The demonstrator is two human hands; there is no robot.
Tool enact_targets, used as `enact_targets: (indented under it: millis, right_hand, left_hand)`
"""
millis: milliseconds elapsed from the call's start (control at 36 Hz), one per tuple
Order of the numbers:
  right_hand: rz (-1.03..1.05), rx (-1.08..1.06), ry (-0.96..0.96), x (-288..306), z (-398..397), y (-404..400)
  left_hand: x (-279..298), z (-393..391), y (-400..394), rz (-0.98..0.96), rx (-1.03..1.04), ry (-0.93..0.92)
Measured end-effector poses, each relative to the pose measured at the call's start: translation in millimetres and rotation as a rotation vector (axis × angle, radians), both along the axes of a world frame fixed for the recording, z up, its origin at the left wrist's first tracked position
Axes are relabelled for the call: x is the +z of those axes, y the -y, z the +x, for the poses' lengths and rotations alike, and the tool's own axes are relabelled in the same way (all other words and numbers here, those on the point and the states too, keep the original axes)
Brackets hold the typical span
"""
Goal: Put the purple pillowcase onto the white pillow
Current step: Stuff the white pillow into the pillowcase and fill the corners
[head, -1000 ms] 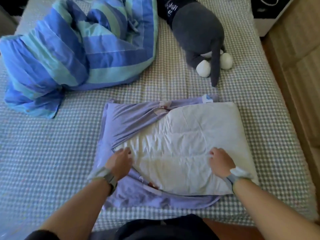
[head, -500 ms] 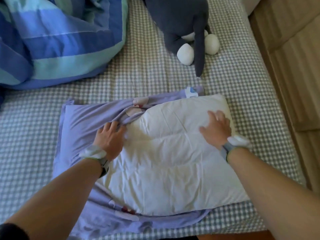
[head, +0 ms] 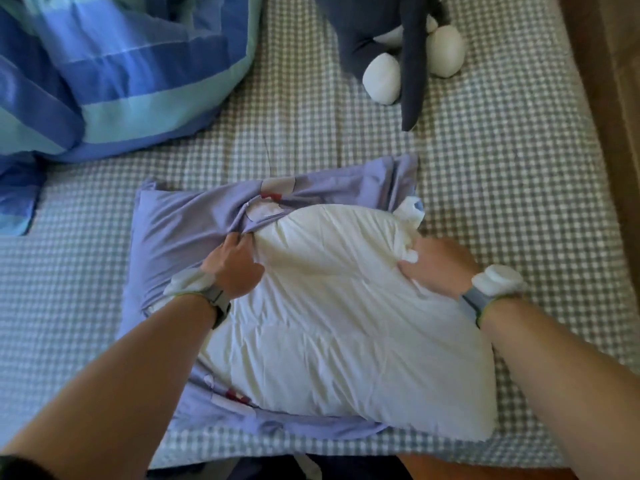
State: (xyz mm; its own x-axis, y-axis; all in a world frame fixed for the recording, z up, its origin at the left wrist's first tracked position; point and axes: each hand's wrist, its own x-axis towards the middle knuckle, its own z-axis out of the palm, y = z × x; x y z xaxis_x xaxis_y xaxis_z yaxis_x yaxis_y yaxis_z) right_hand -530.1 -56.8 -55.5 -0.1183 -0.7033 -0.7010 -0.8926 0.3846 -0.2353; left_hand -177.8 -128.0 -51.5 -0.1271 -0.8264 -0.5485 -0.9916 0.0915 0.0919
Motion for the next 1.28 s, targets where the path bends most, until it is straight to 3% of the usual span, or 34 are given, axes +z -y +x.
enact_targets:
  millis: [139, 222, 306, 417, 473, 584, 695, 778, 889, 1001, 1167, 1279]
  right_hand:
    - [0.194, 0.085, -0.020, 6, 13, -48]
    - [0.198, 0.077, -0.289, 1, 6, -31]
    - [0.102, 0.122, -0.464, -9, 16, -1]
    - [-0.171, 0.194, -0.117, -17, 69, 45]
    - [-0.196, 0.230, -0.015, -22, 101, 61]
    - [-0.097, 0.252, -0.071, -28, 143, 55]
    - [-0.436, 0.480, -0.071, -38, 205, 7]
    - [-0.611, 0.414, 0.057, -49, 242, -13]
    - [-0.661, 0.374, 0.057, -64, 231, 14]
    - [-0.511, 0.163, -0.018, -75, 203, 40]
    - [-0.366, 0.423, -0.024, -64, 205, 48]
    - [-0.204, 0.574, -0.027, -37, 139, 62]
  left_hand:
    - [-2, -7, 1, 0.020, 0.042, 0.006]
    - [-14, -21, -13, -0.083, -0.026, 0.078]
    - [-27, -18, -22, -0.116, -0.032, 0.033]
    - [-30, 10, -33, -0.261, -0.083, 0.023]
    - [-33, 36, -43, -0.291, -0.075, 0.055]
    - [-37, 102, -58, -0.257, 0.066, 0.113]
    - [-29, 115, -41, -0.130, 0.065, 0.061]
    - [-22, 102, -23, -0.159, 0.079, -0.096]
    - [-32, 102, -31, -0.377, -0.244, -0.223]
    - [-43, 104, -45, -0.396, -0.433, -0.235]
    - [-56, 77, -15, -0.391, -0.504, -0.255]
    - [-74, 53, -11, -0.335, -0.429, -0.173]
